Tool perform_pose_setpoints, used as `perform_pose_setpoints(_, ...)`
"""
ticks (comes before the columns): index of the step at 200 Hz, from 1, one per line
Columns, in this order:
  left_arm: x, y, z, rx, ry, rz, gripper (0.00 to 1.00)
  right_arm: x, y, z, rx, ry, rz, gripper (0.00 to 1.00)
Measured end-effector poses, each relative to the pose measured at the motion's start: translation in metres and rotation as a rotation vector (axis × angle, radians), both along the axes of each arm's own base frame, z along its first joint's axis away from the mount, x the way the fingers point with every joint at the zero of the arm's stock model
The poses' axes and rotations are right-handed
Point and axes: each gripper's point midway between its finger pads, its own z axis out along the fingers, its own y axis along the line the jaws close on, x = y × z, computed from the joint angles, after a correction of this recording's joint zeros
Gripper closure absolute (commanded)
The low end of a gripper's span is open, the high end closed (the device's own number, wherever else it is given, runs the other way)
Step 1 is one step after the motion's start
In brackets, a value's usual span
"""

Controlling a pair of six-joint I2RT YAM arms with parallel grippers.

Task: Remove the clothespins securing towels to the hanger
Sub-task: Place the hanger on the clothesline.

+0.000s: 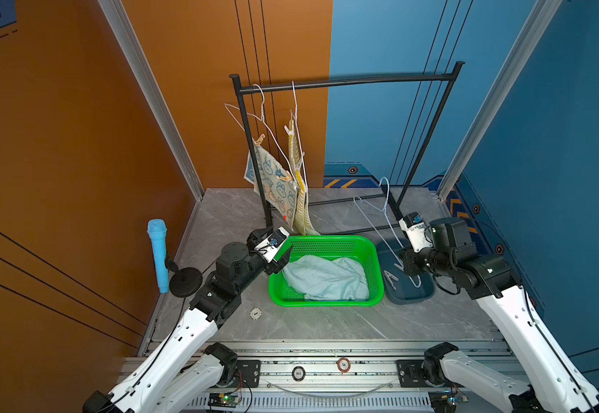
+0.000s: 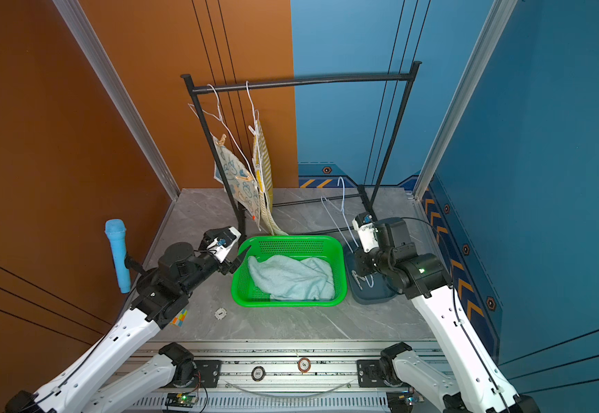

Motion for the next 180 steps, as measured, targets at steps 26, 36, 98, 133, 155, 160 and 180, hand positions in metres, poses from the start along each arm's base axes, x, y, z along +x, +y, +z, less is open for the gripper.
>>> perform_pose_setpoints(26,0.003,0.025,-0.01,-0.007,0.025,0.106,0.0,0.027,-0.001,0.023,0.076,-0.068,-0.044,1.0)
perform_pose_setpoints(36,0.004,0.033,-0.016,-0.004,0.036,0.137,0.02,0.036,-0.001,0.033,0.098,-0.093,-0.054,1.0)
perform_pose_setpoints(98,0.003,0.048,-0.047,0.018,0.105,0.194,0.02,0.082,0.004,0.103,0.197,-0.249,-0.058,1.0)
perform_pose_setpoints(133,0.002,0.054,-0.042,0.007,0.091,0.211,0.02,0.111,0.014,0.129,0.243,-0.293,-0.036,1.0)
perform_pose_setpoints(155,0.0,0.056,-0.037,-0.002,0.076,0.214,0.02,0.13,0.021,0.14,0.267,-0.305,-0.021,1.0)
perform_pose_setpoints(160,-0.001,0.057,-0.036,-0.003,0.073,0.215,0.02,0.135,0.023,0.144,0.275,-0.308,-0.019,1.0)
perform_pose_setpoints(180,-0.002,0.057,-0.034,-0.007,0.067,0.215,0.02,0.152,0.025,0.158,0.291,-0.334,-0.017,1.0)
